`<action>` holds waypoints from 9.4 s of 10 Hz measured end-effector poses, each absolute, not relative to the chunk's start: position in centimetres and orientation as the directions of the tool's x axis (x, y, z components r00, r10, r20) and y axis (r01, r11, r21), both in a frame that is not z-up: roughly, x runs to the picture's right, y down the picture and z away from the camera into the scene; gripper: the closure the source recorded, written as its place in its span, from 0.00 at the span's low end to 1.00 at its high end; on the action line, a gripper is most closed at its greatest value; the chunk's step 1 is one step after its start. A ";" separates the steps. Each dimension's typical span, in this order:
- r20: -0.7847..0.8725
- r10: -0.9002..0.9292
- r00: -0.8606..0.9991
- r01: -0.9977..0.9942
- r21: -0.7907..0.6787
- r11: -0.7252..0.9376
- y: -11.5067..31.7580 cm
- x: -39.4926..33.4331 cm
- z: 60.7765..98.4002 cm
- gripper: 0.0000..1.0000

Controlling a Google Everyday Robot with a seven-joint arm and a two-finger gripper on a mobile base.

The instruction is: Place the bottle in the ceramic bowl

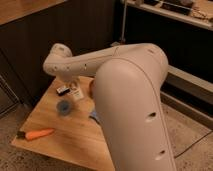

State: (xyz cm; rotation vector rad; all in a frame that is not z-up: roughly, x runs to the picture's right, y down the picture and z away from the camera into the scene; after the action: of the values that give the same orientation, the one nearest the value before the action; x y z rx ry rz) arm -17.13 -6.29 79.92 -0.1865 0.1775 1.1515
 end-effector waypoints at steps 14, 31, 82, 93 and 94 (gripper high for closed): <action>-0.221 0.923 0.316 -0.932 0.111 0.345 -12.6 -10.4 81.4 1.00; -0.279 0.923 0.264 -0.932 0.171 0.319 -13.7 -8.1 83.4 1.00; -0.073 0.986 0.152 -0.988 0.013 0.154 -9.8 -3.8 94.3 0.20; -0.217 0.967 0.132 -0.991 0.005 0.136 -10.2 -3.5 90.9 0.20; -0.239 0.962 0.133 -0.990 0.006 0.138 -10.5 -3.4 90.2 0.20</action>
State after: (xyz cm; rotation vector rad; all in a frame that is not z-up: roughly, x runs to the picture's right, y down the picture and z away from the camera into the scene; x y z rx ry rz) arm -3.42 -10.48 90.24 -0.1679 0.2029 1.4254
